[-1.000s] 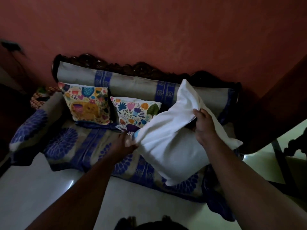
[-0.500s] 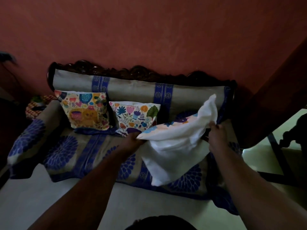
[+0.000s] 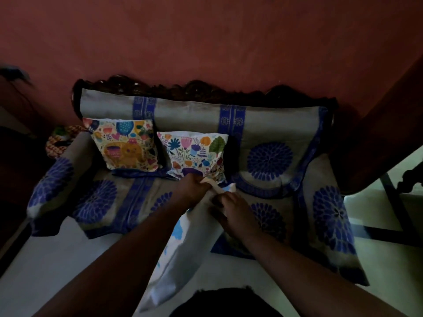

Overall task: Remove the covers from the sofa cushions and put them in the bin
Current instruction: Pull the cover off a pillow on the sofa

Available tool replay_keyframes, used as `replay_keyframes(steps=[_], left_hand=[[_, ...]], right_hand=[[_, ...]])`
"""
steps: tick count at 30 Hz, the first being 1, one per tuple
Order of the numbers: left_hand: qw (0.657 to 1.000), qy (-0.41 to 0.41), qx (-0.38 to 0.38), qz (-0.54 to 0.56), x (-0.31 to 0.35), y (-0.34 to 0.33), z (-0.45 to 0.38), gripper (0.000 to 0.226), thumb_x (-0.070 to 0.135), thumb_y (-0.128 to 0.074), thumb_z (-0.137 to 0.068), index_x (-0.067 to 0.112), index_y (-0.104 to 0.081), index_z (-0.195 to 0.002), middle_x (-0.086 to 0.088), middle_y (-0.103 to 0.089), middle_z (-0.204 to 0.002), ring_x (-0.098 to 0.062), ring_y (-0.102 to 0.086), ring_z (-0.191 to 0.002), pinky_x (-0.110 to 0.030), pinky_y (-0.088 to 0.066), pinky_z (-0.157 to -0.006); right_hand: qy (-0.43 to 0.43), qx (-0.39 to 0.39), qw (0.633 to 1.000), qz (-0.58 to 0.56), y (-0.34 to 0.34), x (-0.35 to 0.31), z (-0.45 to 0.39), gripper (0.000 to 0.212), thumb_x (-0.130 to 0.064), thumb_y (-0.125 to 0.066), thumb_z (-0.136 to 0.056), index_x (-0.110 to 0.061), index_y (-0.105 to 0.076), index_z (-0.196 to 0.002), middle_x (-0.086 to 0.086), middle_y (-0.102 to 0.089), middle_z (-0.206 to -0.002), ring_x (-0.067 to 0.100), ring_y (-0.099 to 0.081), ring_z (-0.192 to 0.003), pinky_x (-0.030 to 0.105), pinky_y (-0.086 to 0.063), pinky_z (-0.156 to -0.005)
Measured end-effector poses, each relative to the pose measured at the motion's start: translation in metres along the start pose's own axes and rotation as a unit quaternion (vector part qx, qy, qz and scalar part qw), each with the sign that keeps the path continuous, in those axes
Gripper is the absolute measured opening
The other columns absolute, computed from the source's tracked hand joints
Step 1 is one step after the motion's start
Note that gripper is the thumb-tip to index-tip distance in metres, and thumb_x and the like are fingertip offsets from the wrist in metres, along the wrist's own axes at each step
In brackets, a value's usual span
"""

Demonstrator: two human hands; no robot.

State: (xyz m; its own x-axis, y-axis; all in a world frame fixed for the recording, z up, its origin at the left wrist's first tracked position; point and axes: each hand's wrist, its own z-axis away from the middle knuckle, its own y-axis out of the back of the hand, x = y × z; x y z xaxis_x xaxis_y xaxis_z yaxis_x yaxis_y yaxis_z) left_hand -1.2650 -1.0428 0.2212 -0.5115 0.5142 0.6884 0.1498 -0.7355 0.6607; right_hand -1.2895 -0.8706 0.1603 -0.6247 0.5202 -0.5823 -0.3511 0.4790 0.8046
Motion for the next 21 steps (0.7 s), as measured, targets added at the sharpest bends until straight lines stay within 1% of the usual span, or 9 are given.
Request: replay_keyframes(steps=[2,5,8,11,15,17,18,20,21], left_hand=[[1.000,0.001,0.023,-0.012,-0.008,0.007,0.000,0.031,0.034,-0.063,-0.093,0.014,-0.061,-0.070,-0.006,-0.062,-0.070,-0.022,-0.062,-0.073,-0.029,-0.042,-0.058],[0.998,0.000,0.069,0.002,-0.016,0.013,0.006,0.033,0.033,-0.067,-0.092,0.027,-0.053,-0.063,0.009,-0.053,-0.058,-0.008,-0.054,-0.062,-0.018,-0.031,-0.047],[0.993,0.016,0.068,0.099,-0.025,0.011,0.011,0.025,0.032,-0.077,-0.085,0.018,-0.069,-0.066,0.003,-0.060,-0.055,-0.002,-0.053,-0.050,-0.017,-0.035,-0.044],[0.969,0.062,0.087,0.223,-0.030,0.008,0.021,0.032,0.030,-0.082,-0.081,0.000,-0.074,-0.080,-0.011,-0.062,-0.060,-0.014,-0.055,-0.051,-0.025,-0.039,-0.047],[0.928,0.092,0.130,0.337,-0.020,0.007,0.030,0.008,0.014,-0.077,-0.086,0.007,-0.072,-0.084,-0.006,-0.067,-0.062,-0.009,-0.060,-0.047,-0.019,-0.044,-0.041],[0.904,0.091,0.133,0.396,-0.015,0.006,0.032,0.002,0.009,-0.074,-0.088,0.010,-0.073,-0.087,-0.006,-0.072,-0.067,-0.012,-0.068,-0.057,-0.024,-0.054,-0.052],[0.892,0.090,0.130,0.423,-0.013,0.005,0.032,0.003,0.009,-0.074,-0.088,0.010,-0.074,-0.090,-0.009,-0.074,-0.073,-0.019,-0.072,-0.067,-0.033,-0.057,-0.062],[0.886,0.079,0.118,0.441,-0.011,0.001,0.034,0.007,0.010,-0.073,-0.089,0.010,-0.075,-0.096,-0.017,-0.076,-0.086,-0.032,-0.073,-0.081,-0.046,-0.059,-0.076],[0.887,0.070,0.114,0.442,-0.010,-0.001,0.034,0.009,0.009,-0.072,-0.089,0.009,-0.075,-0.098,-0.019,-0.075,-0.091,-0.034,-0.072,-0.085,-0.048,-0.059,-0.079]], right_hand=[[0.040,-0.007,0.999,-0.030,-0.005,-0.004,-0.001,0.050,-0.060,-0.047,-0.096,-0.018,-0.069,-0.112,0.004,-0.062,-0.104,0.021,-0.055,-0.097,0.033,-0.045,-0.083],[0.011,-0.016,0.994,-0.111,-0.004,-0.019,-0.007,0.050,-0.060,-0.043,-0.099,-0.018,-0.070,-0.103,0.005,-0.067,-0.097,0.020,-0.058,-0.092,0.036,-0.047,-0.078],[-0.034,-0.021,0.994,-0.099,-0.005,-0.024,-0.021,0.047,-0.060,-0.045,-0.096,-0.022,-0.071,-0.104,0.003,-0.073,-0.098,0.020,-0.067,-0.090,0.042,-0.054,-0.077],[-0.016,-0.008,0.999,-0.043,-0.005,-0.028,-0.028,0.060,-0.073,-0.041,-0.086,-0.024,-0.073,-0.099,0.001,-0.074,-0.092,0.019,-0.068,-0.084,0.042,-0.055,-0.074],[0.008,0.041,0.999,-0.024,0.001,-0.030,-0.029,0.046,-0.066,-0.054,-0.085,-0.025,-0.076,-0.089,-0.002,-0.074,-0.082,0.015,-0.066,-0.073,0.039,-0.054,-0.067],[0.013,0.048,0.999,0.002,0.002,-0.029,-0.027,0.036,-0.059,-0.063,-0.085,-0.027,-0.076,-0.092,-0.003,-0.074,-0.086,0.017,-0.067,-0.079,0.039,-0.054,-0.068],[0.013,0.047,0.999,0.014,0.001,-0.029,-0.026,0.034,-0.058,-0.063,-0.085,-0.027,-0.076,-0.093,-0.003,-0.074,-0.089,0.018,-0.067,-0.082,0.039,-0.053,-0.070],[0.001,0.036,0.999,0.007,0.001,-0.030,-0.023,0.039,-0.062,-0.060,-0.085,-0.027,-0.074,-0.093,-0.003,-0.073,-0.092,0.020,-0.066,-0.086,0.039,-0.052,-0.071],[0.001,0.034,0.999,-0.002,0.002,-0.029,-0.023,0.041,-0.064,-0.058,-0.084,-0.027,-0.073,-0.091,-0.004,-0.072,-0.091,0.020,-0.065,-0.086,0.040,-0.052,-0.072]])
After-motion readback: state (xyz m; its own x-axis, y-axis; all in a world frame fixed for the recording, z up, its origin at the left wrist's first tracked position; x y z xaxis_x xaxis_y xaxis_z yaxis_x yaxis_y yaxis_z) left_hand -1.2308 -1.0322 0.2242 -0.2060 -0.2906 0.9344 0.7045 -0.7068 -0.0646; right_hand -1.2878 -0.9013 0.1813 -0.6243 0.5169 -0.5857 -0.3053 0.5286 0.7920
